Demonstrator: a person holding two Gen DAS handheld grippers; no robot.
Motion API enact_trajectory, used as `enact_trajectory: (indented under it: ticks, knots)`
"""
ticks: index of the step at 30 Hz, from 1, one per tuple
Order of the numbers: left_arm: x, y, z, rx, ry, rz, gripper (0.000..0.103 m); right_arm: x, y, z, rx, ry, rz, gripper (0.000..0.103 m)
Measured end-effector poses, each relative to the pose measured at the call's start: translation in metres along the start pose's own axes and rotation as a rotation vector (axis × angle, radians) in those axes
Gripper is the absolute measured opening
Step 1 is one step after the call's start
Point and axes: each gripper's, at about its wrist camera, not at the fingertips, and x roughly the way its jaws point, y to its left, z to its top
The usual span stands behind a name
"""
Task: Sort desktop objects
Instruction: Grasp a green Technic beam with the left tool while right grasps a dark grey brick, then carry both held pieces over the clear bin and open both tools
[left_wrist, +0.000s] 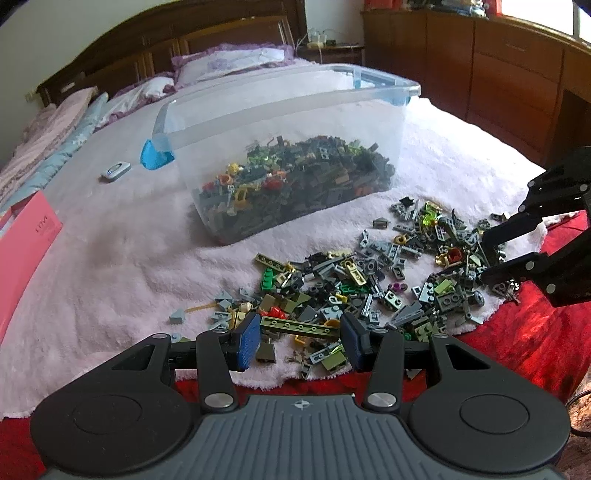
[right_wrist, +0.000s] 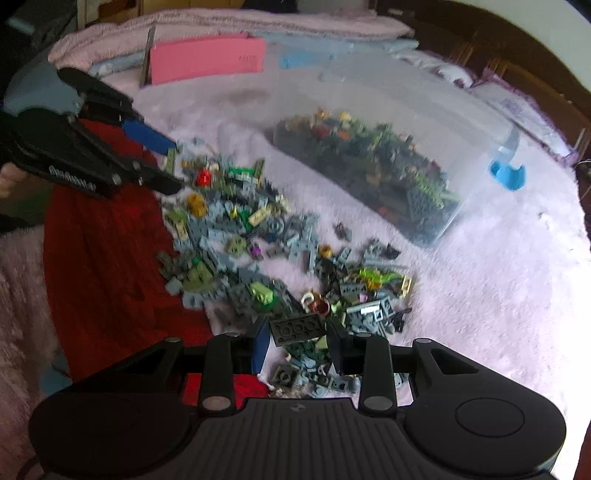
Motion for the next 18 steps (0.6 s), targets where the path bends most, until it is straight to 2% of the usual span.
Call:
enact_trajectory:
  ticks: [5,13,18]
  knots:
    - [-0.007,0.0,0.004,-0.004,-0.028,-0.005,0.047,-0.014,0.007,0.005,0.058,-0.067,-0.04,0.036]
    - [-0.018,0.004,0.015,-0.03,-0.071,-0.009,0.047,-0.018,0.001,0.006,0.385,-0.162,-0.086,0.036]
    - [-0.026,0.006,0.028,-0.031,-0.11,-0.015,0.048,-0.024,-0.003,0.016,0.436,-0.194,-0.104,0.036]
